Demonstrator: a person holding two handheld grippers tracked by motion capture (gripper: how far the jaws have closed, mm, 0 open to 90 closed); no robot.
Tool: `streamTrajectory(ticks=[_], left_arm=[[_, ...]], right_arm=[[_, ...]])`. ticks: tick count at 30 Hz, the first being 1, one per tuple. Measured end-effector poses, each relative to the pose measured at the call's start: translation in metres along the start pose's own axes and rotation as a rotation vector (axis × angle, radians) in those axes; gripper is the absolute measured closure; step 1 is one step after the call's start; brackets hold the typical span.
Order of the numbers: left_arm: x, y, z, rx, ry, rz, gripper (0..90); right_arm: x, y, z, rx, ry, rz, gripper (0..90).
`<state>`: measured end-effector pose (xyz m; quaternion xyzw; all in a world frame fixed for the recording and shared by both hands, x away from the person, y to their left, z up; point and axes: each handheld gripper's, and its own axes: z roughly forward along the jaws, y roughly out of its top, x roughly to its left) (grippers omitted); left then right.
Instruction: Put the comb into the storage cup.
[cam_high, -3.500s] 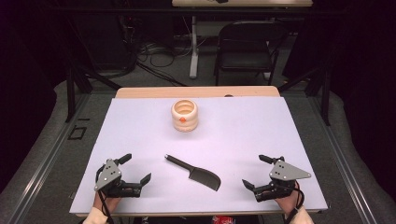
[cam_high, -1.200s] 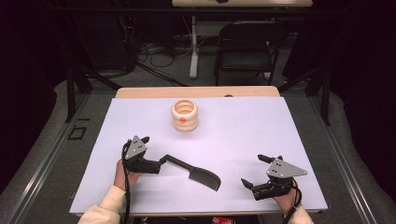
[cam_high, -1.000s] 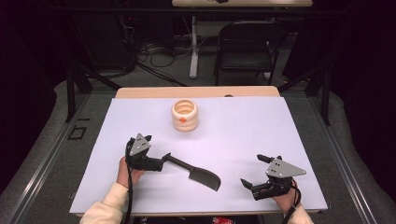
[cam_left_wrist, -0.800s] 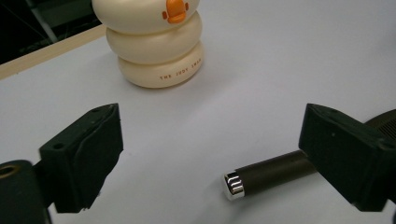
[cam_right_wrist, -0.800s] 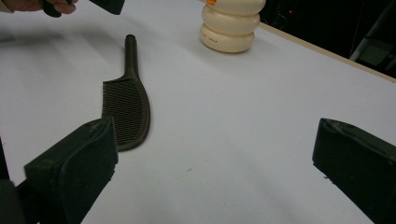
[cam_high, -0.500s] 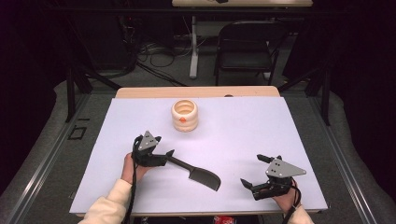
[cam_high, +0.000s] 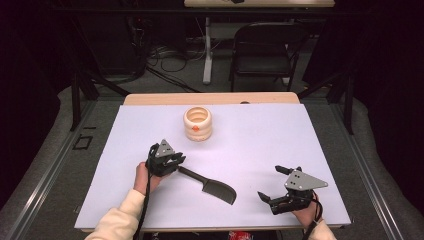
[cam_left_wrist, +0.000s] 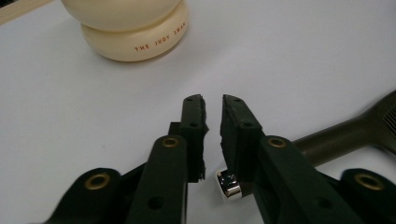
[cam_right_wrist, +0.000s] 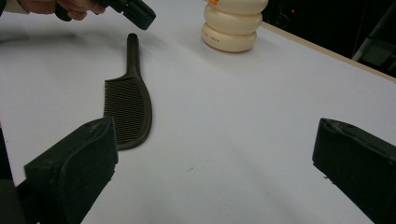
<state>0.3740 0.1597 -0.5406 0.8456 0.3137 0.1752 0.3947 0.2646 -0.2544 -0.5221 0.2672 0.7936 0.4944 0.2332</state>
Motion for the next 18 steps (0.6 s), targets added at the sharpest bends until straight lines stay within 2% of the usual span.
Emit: streamTrajectory(ticks=[5,12,14,18], left_arm=[[0.0022,0.0012,0.0018,0.01,-0.014,-0.004,89.3],[0.0009,0.0017,0.003,0.038,-0.012,0.011,90.0],[0.0014,0.001,0.0034,0.039,-0.019,0.004,90.0],[0.0009,0.0,0.0042,0.055,-0.028,0.017,90.0]], right_arm=[[0.0005,0.0001,0.0005,0.002,0.005,0.0,0.0],[0.0006,0.0001,0.0001,0.002,0.005,-0.003,0.0],[0.0003,0.0002,0.0001,0.003,0.004,-0.002,0.0],[0.0005,0.0002,-0.0001,0.002,0.004,0.0,0.0]])
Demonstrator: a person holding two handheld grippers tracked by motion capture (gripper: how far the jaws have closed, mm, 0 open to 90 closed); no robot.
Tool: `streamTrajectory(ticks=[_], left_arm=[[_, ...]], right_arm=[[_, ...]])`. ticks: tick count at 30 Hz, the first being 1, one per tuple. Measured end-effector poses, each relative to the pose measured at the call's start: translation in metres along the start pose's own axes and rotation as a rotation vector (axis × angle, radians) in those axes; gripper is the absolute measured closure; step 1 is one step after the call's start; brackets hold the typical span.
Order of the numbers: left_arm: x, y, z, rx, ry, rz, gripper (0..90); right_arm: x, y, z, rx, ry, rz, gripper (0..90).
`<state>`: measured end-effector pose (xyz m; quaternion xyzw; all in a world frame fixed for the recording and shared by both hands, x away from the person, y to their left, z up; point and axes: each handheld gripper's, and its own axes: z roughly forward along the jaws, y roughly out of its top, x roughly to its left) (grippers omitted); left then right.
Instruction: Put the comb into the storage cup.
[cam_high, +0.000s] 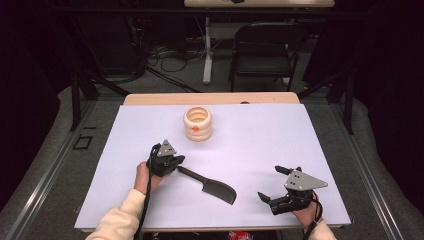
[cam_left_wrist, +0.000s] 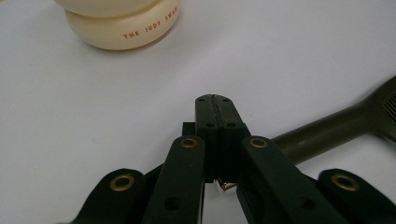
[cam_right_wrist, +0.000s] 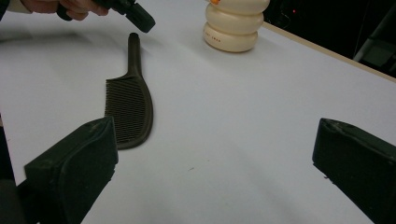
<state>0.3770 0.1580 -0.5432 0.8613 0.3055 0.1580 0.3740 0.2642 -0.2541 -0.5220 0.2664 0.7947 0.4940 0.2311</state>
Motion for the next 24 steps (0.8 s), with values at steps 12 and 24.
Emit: streamTrajectory(ticks=[12,24], left_arm=[[-0.0018,-0.0015,0.0,0.044,-0.013,0.032,90.0],[-0.0036,-0.0024,-0.0014,0.062,-0.032,0.029,90.0]], right_arm=[[0.0002,-0.0002,0.0004,0.002,0.003,-0.004,0.0],[0.0002,-0.0002,0.0005,0.006,0.004,-0.004,0.0]])
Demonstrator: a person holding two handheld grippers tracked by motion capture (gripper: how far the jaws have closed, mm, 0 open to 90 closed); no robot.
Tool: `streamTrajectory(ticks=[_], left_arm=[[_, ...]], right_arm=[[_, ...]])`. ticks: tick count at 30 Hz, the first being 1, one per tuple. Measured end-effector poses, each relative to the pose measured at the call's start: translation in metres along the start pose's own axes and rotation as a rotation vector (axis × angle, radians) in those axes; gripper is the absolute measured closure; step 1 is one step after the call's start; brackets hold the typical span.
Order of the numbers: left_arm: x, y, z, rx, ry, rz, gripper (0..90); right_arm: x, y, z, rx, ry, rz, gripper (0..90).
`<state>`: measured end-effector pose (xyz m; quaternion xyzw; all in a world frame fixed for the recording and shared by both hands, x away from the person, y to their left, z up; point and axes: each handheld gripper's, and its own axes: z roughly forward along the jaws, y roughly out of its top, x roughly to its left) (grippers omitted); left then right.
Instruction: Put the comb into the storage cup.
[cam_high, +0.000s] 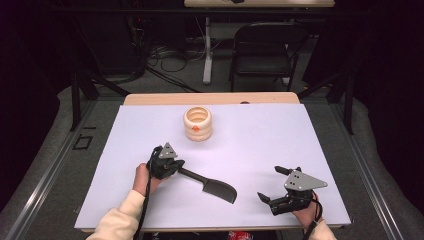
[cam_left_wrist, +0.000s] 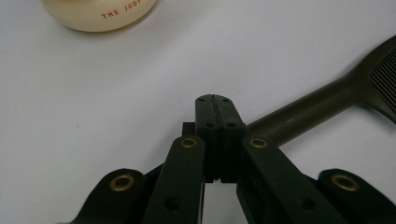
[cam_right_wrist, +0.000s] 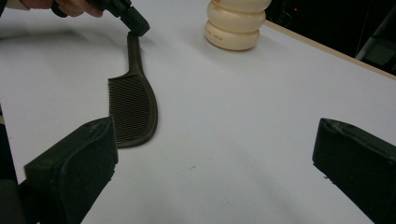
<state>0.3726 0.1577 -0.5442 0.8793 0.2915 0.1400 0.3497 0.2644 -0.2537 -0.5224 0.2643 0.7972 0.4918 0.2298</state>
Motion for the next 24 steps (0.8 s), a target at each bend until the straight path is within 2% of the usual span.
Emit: streamTrajectory(ticks=[7,13,24], left_arm=[[-0.0008,-0.0011,-0.0012,0.033,-0.027,0.003,90.0],[-0.0026,-0.0046,-0.0031,0.044,-0.038,-0.017,90.0],[-0.0078,-0.0074,-0.0056,0.086,-0.056,-0.006,90.0]], right_arm=[[0.0001,-0.0001,0.0003,0.007,0.001,0.002,0.0],[0.0002,-0.0001,0.0,0.007,0.001,0.001,0.0],[0.0001,-0.0006,0.0005,0.012,0.006,0.0,0.0]])
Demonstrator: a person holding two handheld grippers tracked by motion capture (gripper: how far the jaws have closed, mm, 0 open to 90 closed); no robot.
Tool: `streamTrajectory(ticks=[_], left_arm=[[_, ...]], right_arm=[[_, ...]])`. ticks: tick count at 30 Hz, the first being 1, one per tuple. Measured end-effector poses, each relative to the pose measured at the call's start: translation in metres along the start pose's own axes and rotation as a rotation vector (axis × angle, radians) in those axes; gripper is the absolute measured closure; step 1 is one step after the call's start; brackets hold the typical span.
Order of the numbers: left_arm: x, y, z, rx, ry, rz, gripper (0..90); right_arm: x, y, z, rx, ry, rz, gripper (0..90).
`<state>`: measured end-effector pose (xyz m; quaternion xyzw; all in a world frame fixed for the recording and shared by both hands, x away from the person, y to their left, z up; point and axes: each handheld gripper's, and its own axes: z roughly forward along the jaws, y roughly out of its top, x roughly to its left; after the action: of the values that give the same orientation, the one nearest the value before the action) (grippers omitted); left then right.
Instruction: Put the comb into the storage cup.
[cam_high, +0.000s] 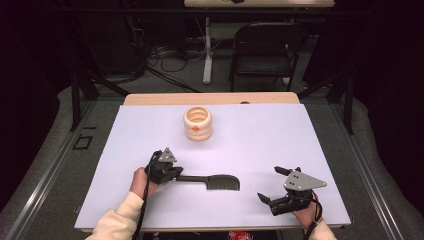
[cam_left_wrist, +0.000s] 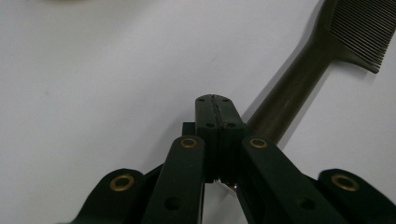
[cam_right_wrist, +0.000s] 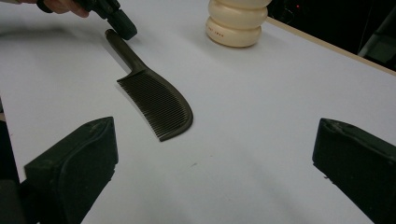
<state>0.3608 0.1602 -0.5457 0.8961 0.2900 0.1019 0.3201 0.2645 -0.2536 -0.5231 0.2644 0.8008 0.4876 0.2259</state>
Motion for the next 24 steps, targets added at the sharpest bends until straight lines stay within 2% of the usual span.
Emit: streamTrajectory(ticks=[11,24], left_arm=[[-0.0036,-0.0019,-0.0042,0.018,-0.014,-0.004,90.0],[-0.0084,-0.002,-0.0052,0.061,-0.032,0.002,90.0]], right_arm=[[0.0004,0.0,-0.0002,0.004,0.002,-0.001,0.0],[0.0005,-0.0004,0.0008,0.013,0.004,0.0,0.0]])
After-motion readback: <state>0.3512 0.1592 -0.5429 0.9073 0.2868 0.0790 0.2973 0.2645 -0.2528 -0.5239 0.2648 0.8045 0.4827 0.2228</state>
